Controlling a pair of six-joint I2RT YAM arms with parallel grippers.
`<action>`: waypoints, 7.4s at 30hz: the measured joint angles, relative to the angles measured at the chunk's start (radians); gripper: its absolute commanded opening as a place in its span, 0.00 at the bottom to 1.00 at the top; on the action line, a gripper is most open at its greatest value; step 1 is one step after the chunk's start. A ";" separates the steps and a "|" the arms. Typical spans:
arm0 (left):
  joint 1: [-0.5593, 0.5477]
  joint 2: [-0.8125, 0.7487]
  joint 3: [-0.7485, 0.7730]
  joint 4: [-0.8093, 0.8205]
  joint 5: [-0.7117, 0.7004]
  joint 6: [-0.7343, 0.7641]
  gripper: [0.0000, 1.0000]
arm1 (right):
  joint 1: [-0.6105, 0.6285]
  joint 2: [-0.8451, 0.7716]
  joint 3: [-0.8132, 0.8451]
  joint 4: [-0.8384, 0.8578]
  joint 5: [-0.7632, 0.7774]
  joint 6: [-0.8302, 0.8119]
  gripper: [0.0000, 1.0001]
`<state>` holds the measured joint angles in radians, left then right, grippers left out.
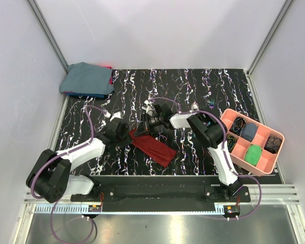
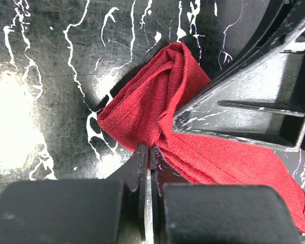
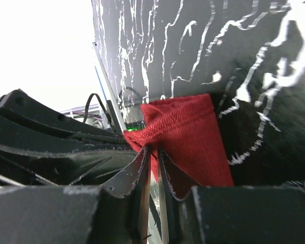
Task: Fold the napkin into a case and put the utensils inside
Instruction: Stuff the top corner of the smaller-rectangle-folded napkin into the folded napkin.
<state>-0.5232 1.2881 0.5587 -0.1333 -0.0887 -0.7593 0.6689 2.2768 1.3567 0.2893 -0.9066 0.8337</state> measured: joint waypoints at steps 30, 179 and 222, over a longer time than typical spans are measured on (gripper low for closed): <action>-0.015 -0.019 0.013 -0.071 -0.071 0.007 0.33 | 0.057 0.095 0.084 0.032 -0.024 -0.062 0.23; -0.073 -0.188 -0.127 0.106 -0.240 0.082 0.00 | 0.044 -0.040 -0.036 0.076 0.033 0.074 0.07; -0.069 -0.217 -0.128 0.070 -0.200 0.101 0.26 | 0.091 0.093 -0.011 0.260 0.029 0.240 0.01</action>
<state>-0.5926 1.0714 0.4309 -0.0631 -0.2882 -0.6579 0.7597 2.3699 1.3457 0.5491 -0.8776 1.0733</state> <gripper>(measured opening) 0.273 0.014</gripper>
